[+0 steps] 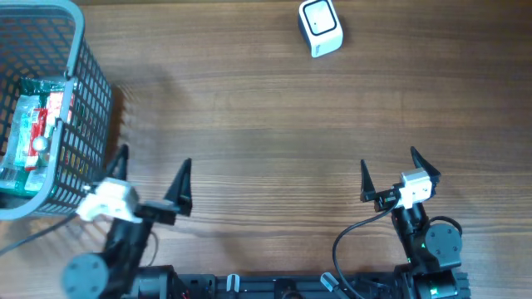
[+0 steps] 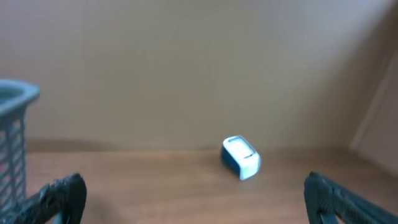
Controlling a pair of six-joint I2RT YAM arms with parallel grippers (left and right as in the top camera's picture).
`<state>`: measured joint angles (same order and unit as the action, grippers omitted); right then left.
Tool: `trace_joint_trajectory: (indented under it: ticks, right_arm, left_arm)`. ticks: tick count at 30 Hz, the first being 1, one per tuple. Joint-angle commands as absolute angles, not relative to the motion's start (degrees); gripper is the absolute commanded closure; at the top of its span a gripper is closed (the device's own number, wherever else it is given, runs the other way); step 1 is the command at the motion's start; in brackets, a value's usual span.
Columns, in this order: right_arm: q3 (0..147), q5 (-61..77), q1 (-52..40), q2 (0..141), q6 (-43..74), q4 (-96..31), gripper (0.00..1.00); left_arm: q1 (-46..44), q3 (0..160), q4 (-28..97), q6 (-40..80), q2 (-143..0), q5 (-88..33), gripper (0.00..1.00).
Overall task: Scan the item barcode
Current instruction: 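Reach the left gripper into the basket and grasp the green-lidded jar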
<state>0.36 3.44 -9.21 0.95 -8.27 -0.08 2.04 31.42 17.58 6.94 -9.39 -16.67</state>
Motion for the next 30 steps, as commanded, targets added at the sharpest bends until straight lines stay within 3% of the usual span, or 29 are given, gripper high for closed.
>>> trace_joint_trajectory:
  ticks: [1, 6, 8, 14, 17, 20, 23, 26, 30]
  right_arm:
    - [0.3, 4.36, -8.93, 0.91, -8.97, 0.12, 0.0]
    - [0.3, 4.36, -8.93, 0.91, -8.97, 0.12, 0.0]
    - [0.3, 4.36, -8.93, 0.91, -8.99, 0.12, 0.0]
    - [0.3, 4.36, -8.93, 0.91, -8.99, 0.12, 0.0]
    - [0.3, 4.36, -8.93, 0.91, -8.99, 0.12, 0.0]
    - [0.3, 4.36, -8.93, 0.91, -8.97, 0.12, 0.0]
    - [0.3, 4.36, -8.93, 0.91, -8.97, 0.12, 0.0]
    - [0.3, 4.36, -8.93, 0.91, -8.97, 0.12, 0.0]
    - [0.3, 4.36, -8.93, 0.91, -8.97, 0.12, 0.0]
  left_arm:
    - [2.26, 52.12, 29.02, 9.19, -24.73, -18.0, 0.0]
    - [2.26, 85.97, 55.83, 6.02, -52.6, -18.22, 0.0]
    - [2.26, 94.56, 60.71, 6.28, -60.49, -18.24, 0.0]
    - [2.26, 101.6, 58.46, 6.28, -75.77, -18.17, 0.0]
    - [3.57, 101.6, 50.5, 6.42, -80.38, -17.19, 0.12]
    - [7.53, 101.6, 45.32, 6.87, -80.79, -11.55, 0.11]
    - [12.53, 101.6, 43.46, 6.24, -80.82, -2.94, 0.04]
    - [18.94, 101.58, 45.56, 6.24, -81.34, 4.78, 0.0]
    - [26.5, 101.58, 51.79, 5.89, -85.32, 5.19, 0.0]
